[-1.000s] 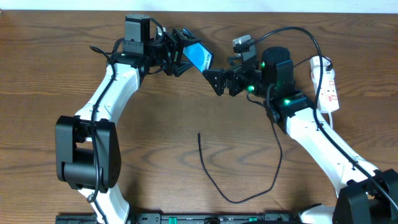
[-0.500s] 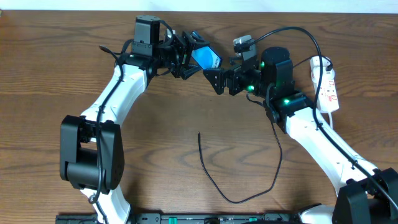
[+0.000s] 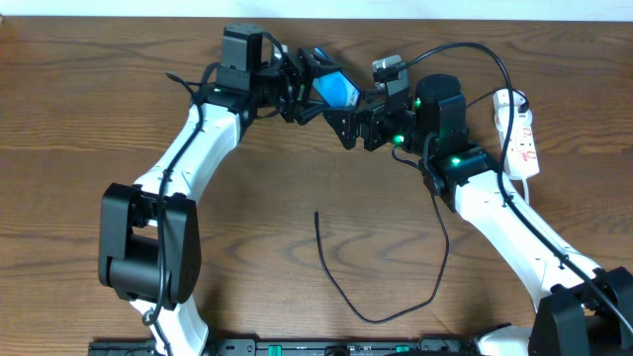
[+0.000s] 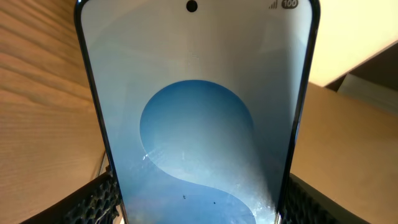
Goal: Plug charger to phone and switch on socket
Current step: 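Close the right gripper on the phone's right edge beside the left gripper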
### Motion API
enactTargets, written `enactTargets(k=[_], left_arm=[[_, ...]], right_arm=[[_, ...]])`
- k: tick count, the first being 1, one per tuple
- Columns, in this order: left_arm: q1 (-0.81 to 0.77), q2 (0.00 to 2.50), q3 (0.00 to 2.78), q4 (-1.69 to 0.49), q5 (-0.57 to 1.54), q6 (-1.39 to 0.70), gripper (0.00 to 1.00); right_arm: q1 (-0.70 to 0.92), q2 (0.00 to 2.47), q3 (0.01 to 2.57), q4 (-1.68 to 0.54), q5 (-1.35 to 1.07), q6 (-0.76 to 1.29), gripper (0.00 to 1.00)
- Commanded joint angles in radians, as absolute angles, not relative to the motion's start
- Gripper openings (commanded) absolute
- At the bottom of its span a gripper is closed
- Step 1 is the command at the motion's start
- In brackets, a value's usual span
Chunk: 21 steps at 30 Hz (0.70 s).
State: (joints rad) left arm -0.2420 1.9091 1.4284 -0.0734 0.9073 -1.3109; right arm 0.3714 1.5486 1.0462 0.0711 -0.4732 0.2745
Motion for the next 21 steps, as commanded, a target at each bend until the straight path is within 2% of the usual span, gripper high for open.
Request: enactTargets(k=[1,21], left_arm=[[-0.259,1.878,1.459,-0.062,0.934,-1.326,0.07],[-0.299,1.878,1.459,-0.009,0.983,-1.367,0.07]], right_arm=[[0.375,1.558,1.068,0.068,-0.447,0.284,0.99],[0.375,1.558,1.068,0.06,-0.409,0.284,0.7]])
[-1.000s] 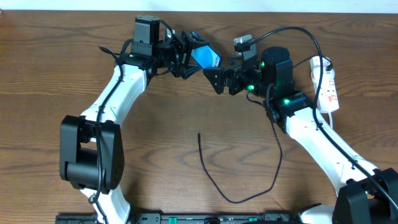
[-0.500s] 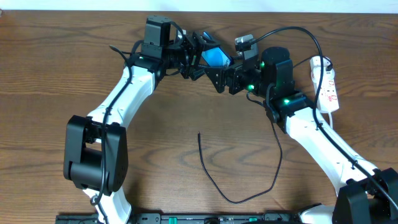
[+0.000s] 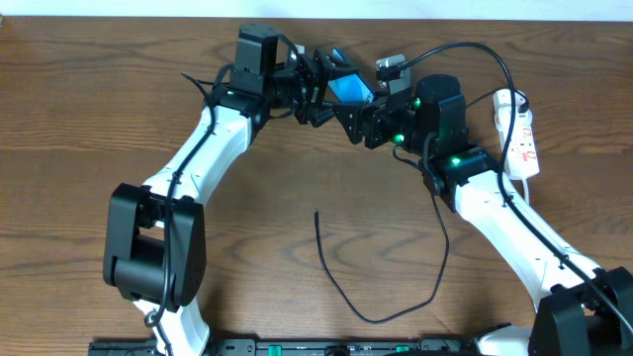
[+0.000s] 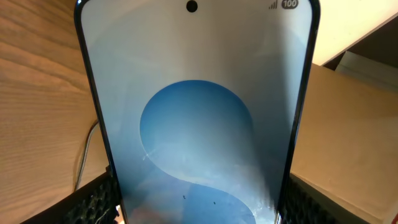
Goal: Plug charger to phone and switch on socket
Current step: 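Close the right gripper on the phone's right edge beside the left gripper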
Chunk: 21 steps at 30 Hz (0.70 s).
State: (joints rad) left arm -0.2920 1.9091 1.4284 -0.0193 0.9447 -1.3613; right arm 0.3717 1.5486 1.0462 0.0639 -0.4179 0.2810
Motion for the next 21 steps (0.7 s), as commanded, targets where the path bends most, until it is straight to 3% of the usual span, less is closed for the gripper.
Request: enactTargets(k=[1,7,10,14,21], left_arm=[[-0.301,1.878,1.459,-0.009,0.983,-1.367,0.07],[-0.314,1.878,1.459,-0.009,0.983,-1.367,0.07],[-0.32,1.878,1.459,-0.009,0.983,-1.367,0.08],[-0.32,1.878,1.459,-0.009,0.984,-1.367,0.07],[-0.321,1.878,1.459,-0.009,0.997,-1.367,0.07]], right_arm=[[0.375,1.558,1.068,0.06,-0.406,0.284,0.68],[0.375,1.558,1.068,0.06,-0.393,0.285,0.59],[0.375,1.558,1.068,0.06,-0.39,0.293,0.49],[0.375,1.558,1.068,0.06,-0.39,0.292,0.47],[0.375,1.558,1.068,0.06,-0.39,0.292,0.35]])
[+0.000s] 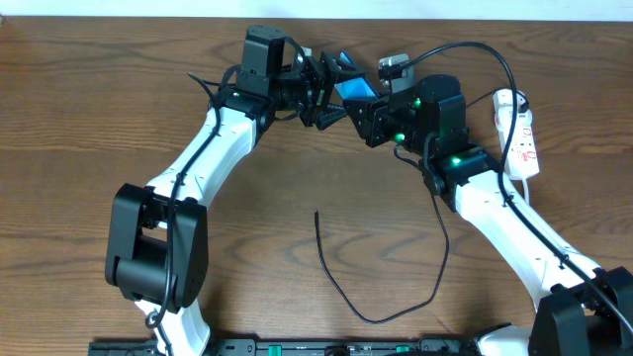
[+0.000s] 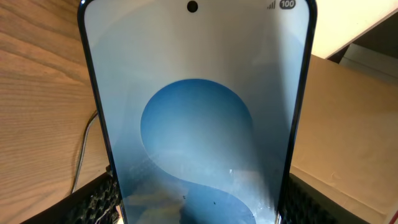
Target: Plug charger to phone and switch on socket
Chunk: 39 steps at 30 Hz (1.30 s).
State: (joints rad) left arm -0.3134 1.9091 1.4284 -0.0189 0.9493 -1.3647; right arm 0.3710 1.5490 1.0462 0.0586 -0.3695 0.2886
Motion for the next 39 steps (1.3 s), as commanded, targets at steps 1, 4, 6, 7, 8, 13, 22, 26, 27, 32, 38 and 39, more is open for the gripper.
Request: enactTargets(k=[1,4,6,7,8,13,22,26,27,32,38,39], left_arm=[[-0.321,1.878,1.459,-0.009,1.003,-1.367,0.07],[-0.321,1.878,1.459,-0.009,1.006,-1.367,0.07],[-0.321,1.878,1.459,-0.009,1.006,-1.367,0.07],[-0.321,1.878,1.459,-0.009,1.006,-1.367,0.07],[-0.321,1.878,1.459,-0.009,1.006,-1.367,0.07],[-0.32,1.878,1.459,-0.009,1.006,-1.367,0.07],[-0.32,1.878,1.459,-0.009,1.005,-1.367,0.07],[-0.32,1.878,1.459,-0.009,1.005,-1.367,0.36],[-0.32,1.878,1.459,-0.009,1.005,-1.367,0.46],[-0.319,1.878,1.459,-0.009,1.006,-1.367,0.96],[-0.319,1.878,1.459,0.02,1.014,-1.367,0.96],[-0.319,1.878,1.459,0.038,1.021,-1.367,0.96]], right_arm=[[0.375,1.558,1.068,0.06,-0.39,0.292,0.33],[0.375,1.558,1.068,0.06,-0.39,0.292,0.28],[0.375,1.558,1.068,0.06,-0.386,0.292,0.23],[0.375,1.558,1.068,0.06,-0.384,0.292,0.21],[0.375,1.558,1.068,0.06,-0.384,0.292,0.2],[0.375,1.558,1.068,0.06,-0.384,0.293,0.01],[0.375,1.558,1.068,0.06,-0.384,0.3,0.01],[0.374,1.558,1.068,0.06,-0.384,0.3,0.01],[0.374,1.558,1.068,0.061,-0.384,0.3,0.01],[0.373,1.558,1.068,0.073,-0.384,0.303,0.01],[0.345,1.558,1.068,0.094,-0.384,0.345,0.01],[0.338,1.558,1.068,0.096,-0.383,0.352,0.01]])
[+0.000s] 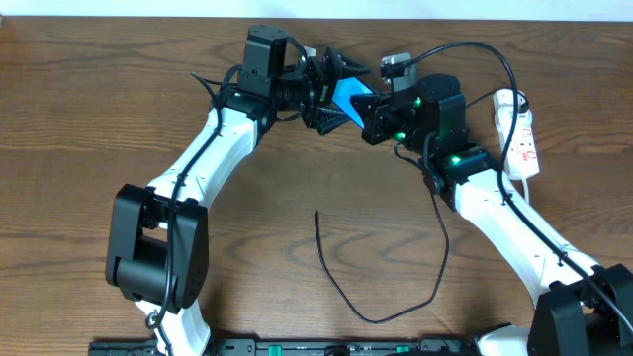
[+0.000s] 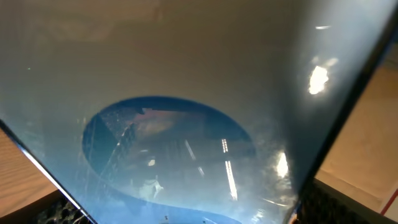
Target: Plug charger to phone and switch on socket
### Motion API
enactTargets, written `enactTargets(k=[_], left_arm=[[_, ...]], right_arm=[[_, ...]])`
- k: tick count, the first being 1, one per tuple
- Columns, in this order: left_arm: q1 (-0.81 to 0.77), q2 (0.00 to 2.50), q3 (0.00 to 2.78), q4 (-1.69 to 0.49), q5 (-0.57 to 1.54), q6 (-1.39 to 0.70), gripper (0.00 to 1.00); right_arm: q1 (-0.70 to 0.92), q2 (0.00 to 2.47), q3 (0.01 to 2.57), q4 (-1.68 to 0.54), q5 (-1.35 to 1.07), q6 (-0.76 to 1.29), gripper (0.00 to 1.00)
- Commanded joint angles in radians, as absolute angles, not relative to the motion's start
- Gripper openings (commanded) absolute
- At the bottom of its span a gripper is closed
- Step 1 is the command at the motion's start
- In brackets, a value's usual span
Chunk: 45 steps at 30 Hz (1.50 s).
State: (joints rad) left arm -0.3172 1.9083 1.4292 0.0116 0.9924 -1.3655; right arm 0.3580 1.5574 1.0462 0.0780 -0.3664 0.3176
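The phone [image 1: 347, 95], its screen lit blue, is held off the table at the back centre, with my left gripper [image 1: 330, 96] shut on it. In the left wrist view the phone [image 2: 186, 93] fills the frame at a slant, and the black pads [image 2: 339, 202] show at both lower corners. My right gripper [image 1: 368, 116] is right against the phone's right side; its fingers are hidden among dark parts. The thin black charger cable [image 1: 381, 316] lies in a loop on the table, with its free end [image 1: 316, 215] bare near the middle.
A white socket strip [image 1: 519, 133] lies at the back right beside my right arm, a thick black lead arching from it over the arm. The wooden table [image 1: 89, 148] stretches to the left and front.
The phone now sits tilted and closer in the left wrist view, its top edge out of frame. In the overhead view phone and right gripper have closed together. The cable has not moved.
My left gripper held the phone upright at the back, left of the right gripper. At each later moment it was further right, nearer the right gripper. Now the two meet and the phone is tilted in the grip. The cable end stayed on the table throughout.
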Motion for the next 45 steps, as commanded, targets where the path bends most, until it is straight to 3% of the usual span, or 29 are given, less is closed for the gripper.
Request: enactTargets(k=[1,11,23,45], left_arm=[[-0.319,1.878,1.459,0.068,1.036,-1.367,0.96],[-0.303,1.877,1.459,0.333,1.137,-1.446,0.96],[-0.245,1.877,1.459,0.336,1.14,-1.445,0.96],[-0.129,1.878,1.459,0.336,1.124,-1.426,0.96]], right_arm=[[0.327,1.558,1.068,0.097,-0.383,0.363,0.01],[0.233,1.558,1.068,0.099,-0.383,0.498,0.01],[0.161,1.558,1.068,0.105,-0.39,0.96,0.01],[0.21,1.558,1.068,0.323,-0.535,1.428,0.01]])
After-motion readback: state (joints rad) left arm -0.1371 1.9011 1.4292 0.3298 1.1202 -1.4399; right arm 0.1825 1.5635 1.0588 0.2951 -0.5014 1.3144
